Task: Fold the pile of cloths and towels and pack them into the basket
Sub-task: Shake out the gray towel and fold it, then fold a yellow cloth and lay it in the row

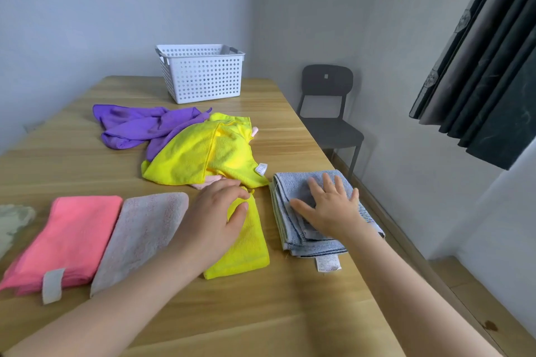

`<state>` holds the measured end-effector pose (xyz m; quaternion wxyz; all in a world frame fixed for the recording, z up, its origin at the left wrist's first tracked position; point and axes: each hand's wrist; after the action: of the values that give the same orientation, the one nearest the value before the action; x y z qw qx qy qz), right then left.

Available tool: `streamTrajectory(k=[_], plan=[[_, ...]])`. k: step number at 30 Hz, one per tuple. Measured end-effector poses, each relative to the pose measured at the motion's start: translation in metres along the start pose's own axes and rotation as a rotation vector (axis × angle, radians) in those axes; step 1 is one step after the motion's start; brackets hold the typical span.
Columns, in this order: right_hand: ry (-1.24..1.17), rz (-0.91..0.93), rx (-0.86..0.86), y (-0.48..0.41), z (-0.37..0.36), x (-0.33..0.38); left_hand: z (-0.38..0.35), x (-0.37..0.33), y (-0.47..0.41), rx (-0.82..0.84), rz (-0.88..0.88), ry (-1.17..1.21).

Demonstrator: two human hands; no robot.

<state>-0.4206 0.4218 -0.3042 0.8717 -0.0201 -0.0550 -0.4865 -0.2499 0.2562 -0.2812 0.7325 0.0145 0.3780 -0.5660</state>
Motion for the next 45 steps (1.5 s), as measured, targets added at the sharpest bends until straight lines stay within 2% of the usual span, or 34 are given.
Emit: streamTrajectory(k=[3,9,13,16,23,26,31,36,38,40,43,45], plan=[[-0.003,0.088,-0.011,0.014,-0.013,0.013,0.001,0.008,-0.003,0.005,0.022,0.005],[-0.001,0.059,0.054,0.009,-0.004,0.018,0.009,0.022,-0.002,-0.012,-0.012,0.005],[-0.257,0.110,-0.115,-0.003,0.021,0.047,0.027,0.040,-0.016,-0.049,0.014,0.014],[-0.367,0.202,-0.147,-0.021,0.027,0.078,0.036,0.058,-0.035,-0.050,0.088,-0.042],[-0.357,0.233,-0.138,-0.080,0.018,0.121,0.044,0.114,-0.076,-0.008,0.243,-0.066],[-0.331,0.318,-0.139,-0.101,0.017,0.134,0.040,0.127,-0.091,0.019,0.249,-0.103],[-0.294,0.509,-0.109,-0.134,0.012,0.158,0.029,0.143,-0.106,0.157,0.235,-0.186],[-0.125,0.595,-0.095,-0.154,0.006,0.170,0.023,0.158,-0.114,0.180,0.165,-0.293],[-0.065,0.629,-0.159,-0.157,0.005,0.173,0.023,0.161,-0.116,0.142,0.133,-0.247],[-0.072,0.652,-0.219,-0.159,0.004,0.175,0.027,0.163,-0.116,0.073,0.119,-0.098],[-0.190,0.682,-0.288,-0.162,0.008,0.176,0.046,0.161,-0.123,-0.146,0.134,0.144],[-0.295,0.683,-0.340,-0.160,0.014,0.174,0.062,0.151,-0.127,-0.203,0.085,0.160]])
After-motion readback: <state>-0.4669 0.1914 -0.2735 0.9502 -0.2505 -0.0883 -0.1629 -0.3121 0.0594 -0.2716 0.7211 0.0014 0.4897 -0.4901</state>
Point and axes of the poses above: each hand's wrist, its own y-axis away from the middle knuckle, its own z-axis out of the back of the hand, x = y × z, and after that the axes turned 1 degree about -x, right-handed
